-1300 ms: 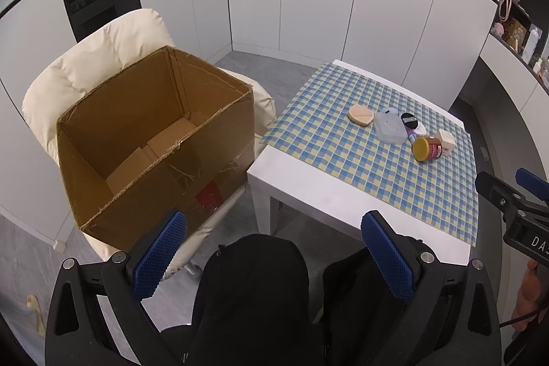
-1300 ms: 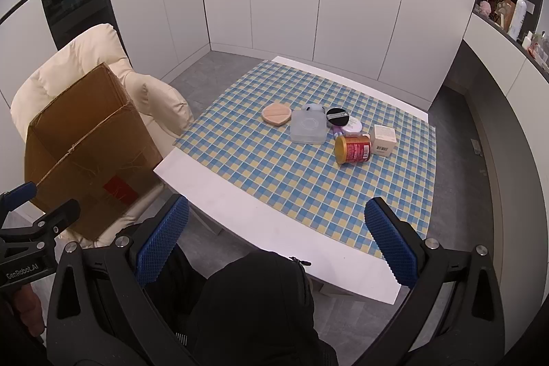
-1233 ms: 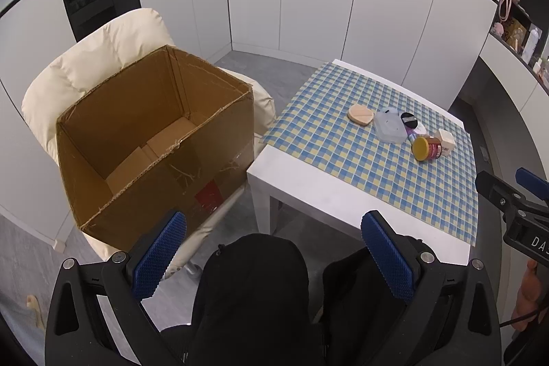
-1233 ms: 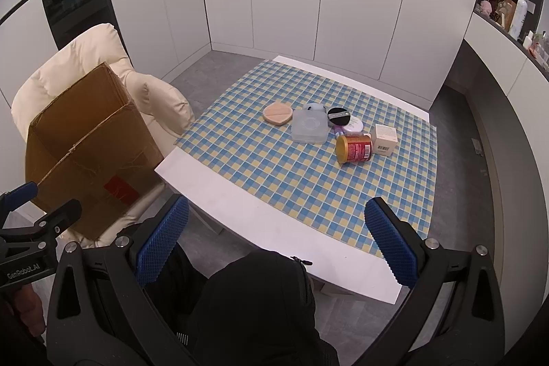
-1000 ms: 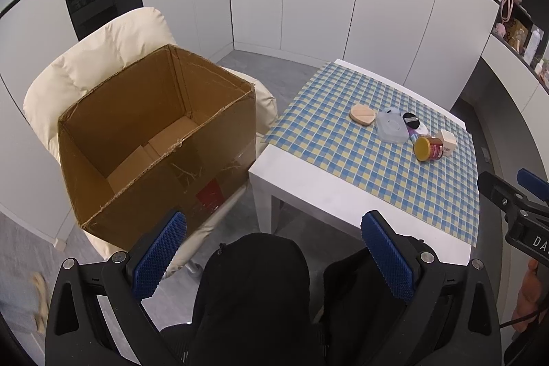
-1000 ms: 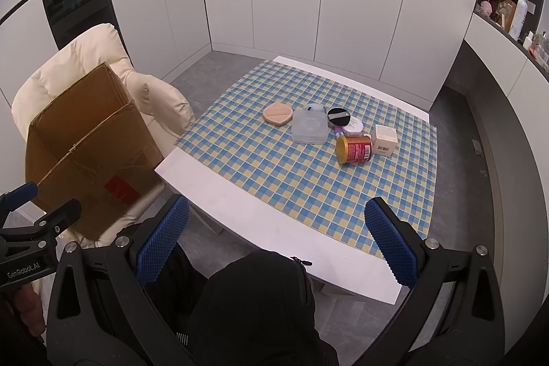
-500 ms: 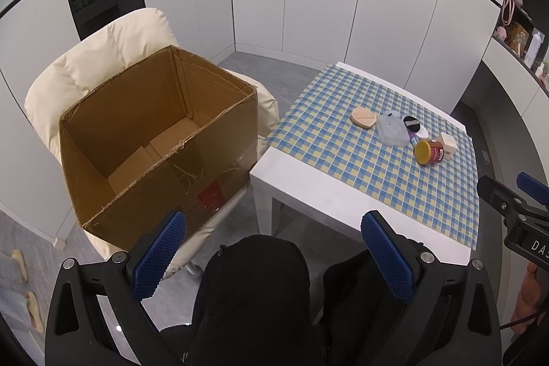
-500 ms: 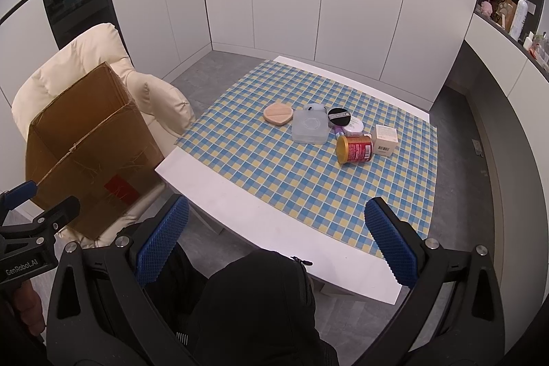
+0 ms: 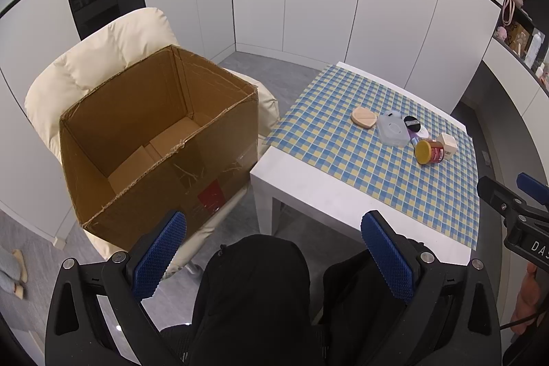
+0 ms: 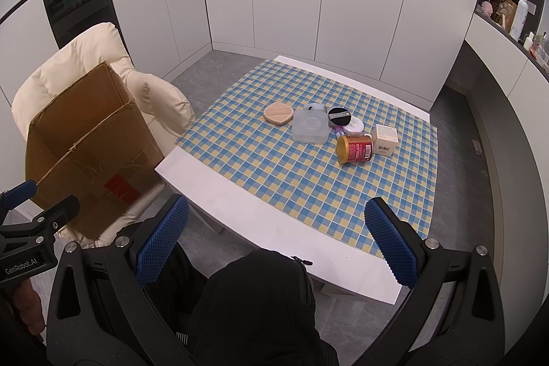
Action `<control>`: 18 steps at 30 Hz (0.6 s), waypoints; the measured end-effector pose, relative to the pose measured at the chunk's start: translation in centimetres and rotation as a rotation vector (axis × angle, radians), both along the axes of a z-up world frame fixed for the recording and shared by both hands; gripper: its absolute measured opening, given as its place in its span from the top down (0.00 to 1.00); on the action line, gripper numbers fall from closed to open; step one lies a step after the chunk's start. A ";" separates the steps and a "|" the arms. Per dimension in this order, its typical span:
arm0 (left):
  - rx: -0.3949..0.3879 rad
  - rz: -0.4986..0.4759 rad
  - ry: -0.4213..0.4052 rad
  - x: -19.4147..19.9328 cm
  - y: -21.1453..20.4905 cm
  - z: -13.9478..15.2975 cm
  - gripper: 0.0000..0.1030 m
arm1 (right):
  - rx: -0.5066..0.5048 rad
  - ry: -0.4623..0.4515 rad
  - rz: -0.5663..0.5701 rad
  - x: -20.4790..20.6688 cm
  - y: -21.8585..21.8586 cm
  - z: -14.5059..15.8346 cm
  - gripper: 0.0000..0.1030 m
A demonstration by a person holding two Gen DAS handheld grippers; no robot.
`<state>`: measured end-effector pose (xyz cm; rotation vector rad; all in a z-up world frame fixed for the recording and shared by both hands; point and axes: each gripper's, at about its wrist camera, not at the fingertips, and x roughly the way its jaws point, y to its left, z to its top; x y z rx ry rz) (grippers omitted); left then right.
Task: Organize objects
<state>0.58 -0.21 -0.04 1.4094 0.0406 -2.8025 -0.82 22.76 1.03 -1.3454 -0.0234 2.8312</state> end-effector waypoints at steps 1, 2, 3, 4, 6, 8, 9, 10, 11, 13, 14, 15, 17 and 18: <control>0.000 -0.001 0.000 0.0 0.0 0.0 0.01 | 0.000 0.001 0.000 -0.1 0.0 0.0 0.00; -0.001 0.000 0.000 0.0 0.0 0.0 0.01 | 0.001 0.001 0.000 0.0 0.0 0.0 0.00; -0.001 0.001 0.000 0.0 0.0 0.0 0.01 | 0.001 0.000 0.000 -0.1 0.0 0.0 0.00; -0.001 0.001 0.000 0.0 0.0 0.0 0.01 | 0.000 0.000 0.000 -0.1 0.0 0.0 0.00; -0.001 0.001 0.000 0.0 0.0 0.0 0.01 | 0.000 0.001 -0.001 -0.1 0.0 0.0 0.00; -0.001 0.003 0.001 0.0 0.0 0.0 0.01 | 0.000 0.000 -0.001 -0.1 0.0 0.0 0.00; -0.001 0.002 0.000 0.0 0.0 0.0 0.01 | 0.000 0.000 -0.001 -0.1 0.0 -0.1 0.00; -0.001 0.003 0.000 0.0 0.0 0.0 0.01 | 0.000 0.000 0.000 -0.1 0.0 -0.1 0.00; 0.000 0.002 0.000 0.0 0.0 0.0 0.01 | 0.001 0.000 0.000 0.0 0.0 0.0 0.00; -0.001 0.001 0.001 0.0 0.0 0.0 0.01 | 0.000 0.000 0.000 -0.1 0.0 -0.1 0.00; -0.002 0.003 0.002 0.0 0.0 0.0 0.01 | 0.000 -0.001 0.000 0.0 0.0 -0.1 0.00; -0.002 0.003 0.004 0.0 0.0 0.0 0.01 | 0.000 -0.001 0.000 0.0 0.0 -0.1 0.00; -0.003 0.003 0.008 0.1 0.0 0.1 0.01 | 0.000 -0.001 -0.001 -0.1 0.0 -0.1 0.00; -0.005 0.004 0.009 0.1 0.0 0.1 0.01 | -0.001 -0.001 -0.001 -0.1 0.0 -0.1 0.00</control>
